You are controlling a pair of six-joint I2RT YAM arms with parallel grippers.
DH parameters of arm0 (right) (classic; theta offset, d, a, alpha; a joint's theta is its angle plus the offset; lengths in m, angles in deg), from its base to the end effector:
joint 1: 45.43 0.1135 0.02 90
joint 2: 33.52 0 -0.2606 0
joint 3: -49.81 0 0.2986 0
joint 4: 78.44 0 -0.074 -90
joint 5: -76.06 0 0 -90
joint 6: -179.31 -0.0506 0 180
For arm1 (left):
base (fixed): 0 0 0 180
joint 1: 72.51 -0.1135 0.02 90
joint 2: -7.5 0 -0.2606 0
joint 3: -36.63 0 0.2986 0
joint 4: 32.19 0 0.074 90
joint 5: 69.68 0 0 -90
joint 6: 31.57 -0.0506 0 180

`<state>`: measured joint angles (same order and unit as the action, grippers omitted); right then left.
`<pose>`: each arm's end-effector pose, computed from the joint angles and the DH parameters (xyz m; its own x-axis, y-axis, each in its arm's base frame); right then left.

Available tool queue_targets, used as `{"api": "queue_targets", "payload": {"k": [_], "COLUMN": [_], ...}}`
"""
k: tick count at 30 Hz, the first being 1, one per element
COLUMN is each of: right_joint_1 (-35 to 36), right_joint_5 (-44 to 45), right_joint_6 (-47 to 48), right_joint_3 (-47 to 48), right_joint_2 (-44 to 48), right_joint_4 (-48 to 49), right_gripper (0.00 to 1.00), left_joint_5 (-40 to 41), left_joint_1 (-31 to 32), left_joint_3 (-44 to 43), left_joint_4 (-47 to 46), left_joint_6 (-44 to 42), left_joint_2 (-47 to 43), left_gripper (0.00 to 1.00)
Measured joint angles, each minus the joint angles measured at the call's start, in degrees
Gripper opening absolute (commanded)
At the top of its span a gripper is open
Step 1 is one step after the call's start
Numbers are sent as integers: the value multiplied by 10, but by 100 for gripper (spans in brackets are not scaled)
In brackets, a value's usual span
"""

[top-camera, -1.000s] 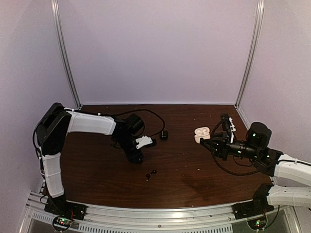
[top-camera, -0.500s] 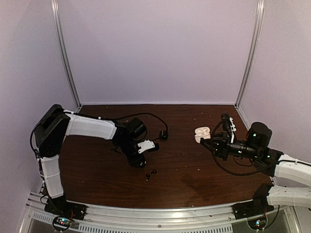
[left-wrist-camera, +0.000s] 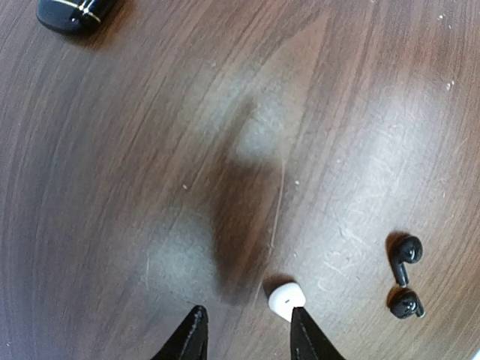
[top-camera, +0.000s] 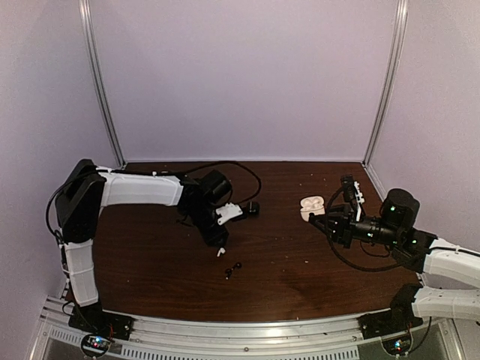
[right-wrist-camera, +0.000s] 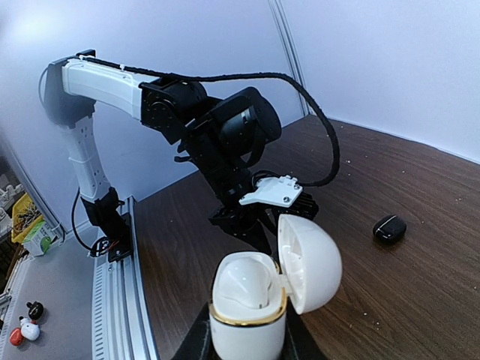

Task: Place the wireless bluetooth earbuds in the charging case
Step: Rotate the left earbud at the center of the board, then pick up the left earbud from the center of the board.

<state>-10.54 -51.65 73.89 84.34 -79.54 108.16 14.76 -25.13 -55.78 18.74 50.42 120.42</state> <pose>0.1835 0.1657 0.2318 -0.3206 0.0328 -0.9466 -0.8995 0.3025 0.3152 0.2948 -0.3276 0.1310 -0.5307 0.7815 -0.3280 0.8354 0.5477 -0.0466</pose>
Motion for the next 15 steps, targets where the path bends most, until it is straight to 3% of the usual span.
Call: {"api": "queue_targets", "payload": {"k": [9,15], "right_joint_1": [0,0], "right_joint_5": [0,0], "right_joint_6": [0,0], "right_joint_3": [0,0], "right_joint_2": [0,0], "right_joint_4": [0,0], "right_gripper": [0,0], "left_joint_5": [-2,-2], "left_joint_1": [14,19], "left_joint_3": [-28,-42], "left_joint_4": [28,41], "left_joint_6": [8,19], "left_joint_2": [44,61], "left_gripper": [39,31]}}
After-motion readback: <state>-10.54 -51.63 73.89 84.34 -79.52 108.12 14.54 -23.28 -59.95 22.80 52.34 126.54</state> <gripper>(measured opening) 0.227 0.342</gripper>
